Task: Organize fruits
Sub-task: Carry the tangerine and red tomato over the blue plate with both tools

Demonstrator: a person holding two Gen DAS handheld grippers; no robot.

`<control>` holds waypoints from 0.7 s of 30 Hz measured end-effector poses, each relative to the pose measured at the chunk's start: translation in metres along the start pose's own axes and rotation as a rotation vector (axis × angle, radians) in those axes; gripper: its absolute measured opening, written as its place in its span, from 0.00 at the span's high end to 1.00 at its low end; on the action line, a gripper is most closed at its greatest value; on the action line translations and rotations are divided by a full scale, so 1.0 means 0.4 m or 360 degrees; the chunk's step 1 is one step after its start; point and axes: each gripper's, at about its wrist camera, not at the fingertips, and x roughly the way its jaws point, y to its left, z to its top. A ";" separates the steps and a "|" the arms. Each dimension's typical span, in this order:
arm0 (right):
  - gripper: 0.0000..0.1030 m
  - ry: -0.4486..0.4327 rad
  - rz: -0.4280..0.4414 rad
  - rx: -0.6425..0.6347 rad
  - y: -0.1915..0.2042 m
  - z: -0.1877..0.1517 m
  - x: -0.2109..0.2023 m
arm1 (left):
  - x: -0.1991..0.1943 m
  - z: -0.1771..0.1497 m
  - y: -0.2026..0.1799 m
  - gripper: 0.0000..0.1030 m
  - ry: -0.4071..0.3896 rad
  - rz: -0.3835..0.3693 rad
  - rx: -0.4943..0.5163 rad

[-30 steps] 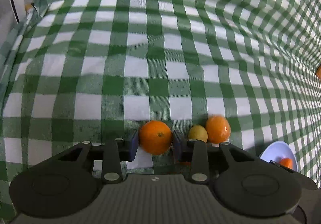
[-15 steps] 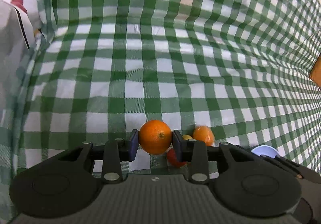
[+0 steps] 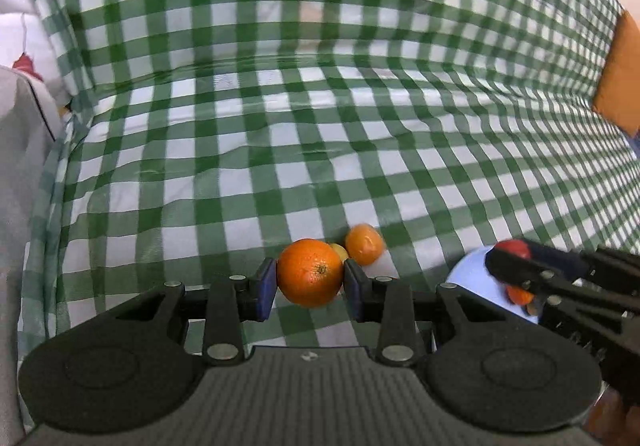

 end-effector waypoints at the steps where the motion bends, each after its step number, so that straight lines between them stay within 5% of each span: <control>1: 0.70 0.0000 -0.0009 -0.0007 -0.010 -0.002 -0.005 | 0.006 0.001 -0.012 0.62 0.0003 -0.0001 0.0017; 21: 0.70 0.0034 -0.0130 0.0006 -0.174 -0.023 -0.018 | 0.032 -0.014 -0.135 0.62 0.0009 -0.0049 0.0201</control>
